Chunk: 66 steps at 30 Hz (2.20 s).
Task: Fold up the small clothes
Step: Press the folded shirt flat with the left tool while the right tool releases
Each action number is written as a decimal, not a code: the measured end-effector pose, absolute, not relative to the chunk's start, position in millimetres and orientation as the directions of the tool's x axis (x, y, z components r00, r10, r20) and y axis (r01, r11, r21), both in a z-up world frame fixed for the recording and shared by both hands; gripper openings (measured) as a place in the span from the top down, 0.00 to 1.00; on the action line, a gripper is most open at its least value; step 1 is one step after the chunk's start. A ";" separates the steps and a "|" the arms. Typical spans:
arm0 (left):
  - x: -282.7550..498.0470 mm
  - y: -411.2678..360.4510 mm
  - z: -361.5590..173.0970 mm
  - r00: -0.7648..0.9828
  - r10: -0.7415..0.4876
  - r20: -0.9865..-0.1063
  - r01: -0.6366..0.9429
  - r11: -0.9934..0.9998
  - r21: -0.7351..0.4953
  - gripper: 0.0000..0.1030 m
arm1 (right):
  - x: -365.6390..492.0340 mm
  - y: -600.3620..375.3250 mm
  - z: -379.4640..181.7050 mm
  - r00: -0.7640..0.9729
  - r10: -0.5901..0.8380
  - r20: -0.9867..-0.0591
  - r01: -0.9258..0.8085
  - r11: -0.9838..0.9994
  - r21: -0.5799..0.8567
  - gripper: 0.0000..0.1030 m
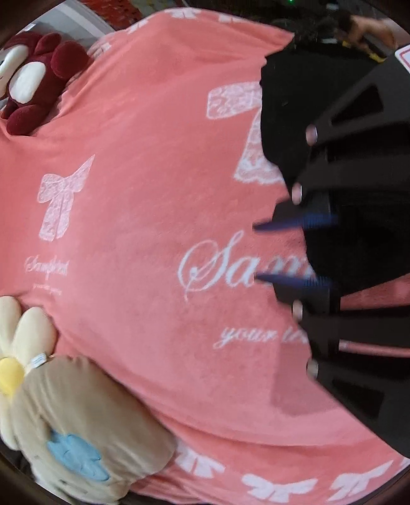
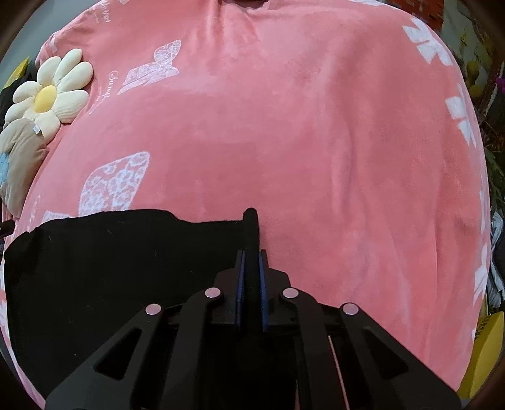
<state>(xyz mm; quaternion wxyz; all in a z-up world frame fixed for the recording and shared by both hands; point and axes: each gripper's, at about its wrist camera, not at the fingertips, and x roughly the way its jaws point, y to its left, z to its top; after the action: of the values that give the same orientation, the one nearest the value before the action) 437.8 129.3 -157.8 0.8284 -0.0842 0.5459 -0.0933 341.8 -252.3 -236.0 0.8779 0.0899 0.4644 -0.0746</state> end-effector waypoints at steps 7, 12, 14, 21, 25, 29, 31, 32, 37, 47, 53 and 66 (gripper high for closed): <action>434.2 105.2 -177.5 0.233 -0.212 -0.949 0.156 0.972 -0.178 0.47 | 341.8 -247.6 -237.1 0.554 -0.046 -0.831 0.204 0.975 0.082 0.90; 429.9 101.1 -168.6 0.288 -0.227 -0.930 0.153 0.970 -0.189 0.98 | 341.0 -245.2 -235.9 0.556 -0.048 -0.830 0.205 0.975 0.081 0.90; 426.8 106.5 -154.2 0.382 -0.214 -0.899 0.118 0.976 -0.182 1.00 | 339.2 -246.1 -234.2 0.570 -0.057 -0.819 0.215 0.973 0.081 0.90; 427.2 124.5 -133.4 0.534 0.035 -0.845 -0.067 0.998 -0.002 0.96 | 335.7 -260.7 -228.6 0.590 -0.016 -0.807 0.266 0.948 0.176 0.90; 422.0 120.0 -134.9 0.511 -0.006 -0.860 -0.028 0.999 -0.024 0.74 | 349.1 -249.9 -237.8 0.529 0.033 -0.848 0.188 0.970 0.155 0.86; 412.6 122.6 -135.4 0.508 -0.019 -0.861 -0.021 0.999 -0.034 0.69 | 346.6 -268.4 -233.9 0.471 -0.167 -0.866 0.367 0.930 0.020 0.93; 409.0 120.7 -138.0 0.490 -0.047 -0.870 -0.009 0.998 -0.059 0.68 | 335.8 -268.5 -211.9 0.534 -0.164 -0.830 0.384 0.921 0.065 0.93; 407.2 121.3 -139.2 0.483 -0.055 -0.874 -0.007 0.998 -0.066 0.66 | 335.0 -258.2 -201.4 0.570 -0.111 -0.814 0.333 0.937 0.106 0.93; 408.1 124.3 -144.3 0.385 -0.178 -0.906 0.038 0.984 -0.177 0.64 | 365.1 -145.1 -169.6 0.561 0.178 -0.809 -0.090 0.984 0.155 0.89; 362.8 128.3 -156.4 0.210 -0.308 -0.928 0.241 0.936 -0.256 0.59 | 449.3 6.7 -176.2 0.358 0.284 -0.890 -0.410 0.904 0.123 0.56; 332.4 120.9 -177.4 0.172 -0.345 -0.923 0.292 0.913 -0.286 0.59 | 435.8 38.4 -213.0 0.228 0.193 -0.954 -0.514 0.856 0.050 0.96; 313.5 122.9 -188.4 0.225 -0.390 -0.893 0.224 0.913 -0.342 0.49 | 424.1 -1.7 -168.5 0.482 0.268 -0.834 -0.374 0.924 0.081 0.86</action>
<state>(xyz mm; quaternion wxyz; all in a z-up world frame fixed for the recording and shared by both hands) 313.5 122.9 -188.4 0.7796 -0.0702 0.5905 -0.1967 424.1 -1.7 -168.5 0.8589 -0.0560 0.4735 0.1869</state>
